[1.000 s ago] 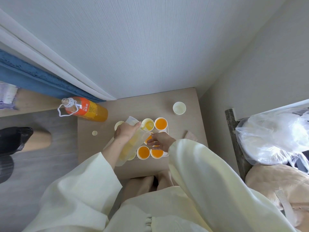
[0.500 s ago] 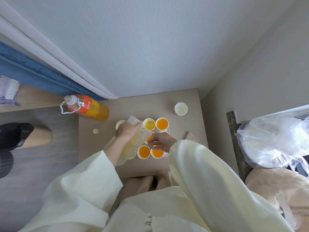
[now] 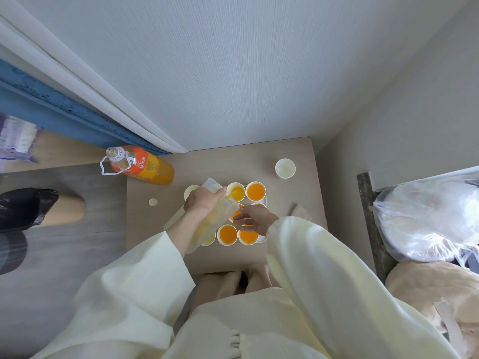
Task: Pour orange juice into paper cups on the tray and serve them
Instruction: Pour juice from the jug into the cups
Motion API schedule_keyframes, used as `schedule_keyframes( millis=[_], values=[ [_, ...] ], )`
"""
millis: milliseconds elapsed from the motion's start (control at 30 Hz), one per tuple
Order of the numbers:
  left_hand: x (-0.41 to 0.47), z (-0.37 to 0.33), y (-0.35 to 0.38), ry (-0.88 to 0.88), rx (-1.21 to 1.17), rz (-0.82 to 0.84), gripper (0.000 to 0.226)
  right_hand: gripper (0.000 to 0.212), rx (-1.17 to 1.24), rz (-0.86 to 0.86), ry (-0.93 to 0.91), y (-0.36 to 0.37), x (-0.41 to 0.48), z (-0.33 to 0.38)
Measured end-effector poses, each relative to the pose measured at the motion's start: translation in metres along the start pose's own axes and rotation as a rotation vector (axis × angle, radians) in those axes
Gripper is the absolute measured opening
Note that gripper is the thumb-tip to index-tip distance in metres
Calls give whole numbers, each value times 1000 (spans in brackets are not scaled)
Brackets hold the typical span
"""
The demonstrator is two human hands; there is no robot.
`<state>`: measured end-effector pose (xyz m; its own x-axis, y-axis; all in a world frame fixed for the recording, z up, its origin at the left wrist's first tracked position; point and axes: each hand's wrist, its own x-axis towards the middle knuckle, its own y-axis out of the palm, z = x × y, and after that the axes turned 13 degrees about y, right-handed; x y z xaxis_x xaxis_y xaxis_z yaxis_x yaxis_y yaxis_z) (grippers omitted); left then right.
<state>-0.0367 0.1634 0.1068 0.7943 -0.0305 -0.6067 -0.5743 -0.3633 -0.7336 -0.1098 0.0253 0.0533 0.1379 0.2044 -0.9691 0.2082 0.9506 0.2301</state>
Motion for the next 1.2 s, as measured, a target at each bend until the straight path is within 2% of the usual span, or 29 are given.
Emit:
schedule_keyframes(
  millis=[567,1200],
  values=[
    [-1,-3,0,17,31,9,63,8,4,-22,3,0,2,0],
    [4,-4,1,28,89,33,67,11,23,-25,16,-1,0,-1]
  ],
)
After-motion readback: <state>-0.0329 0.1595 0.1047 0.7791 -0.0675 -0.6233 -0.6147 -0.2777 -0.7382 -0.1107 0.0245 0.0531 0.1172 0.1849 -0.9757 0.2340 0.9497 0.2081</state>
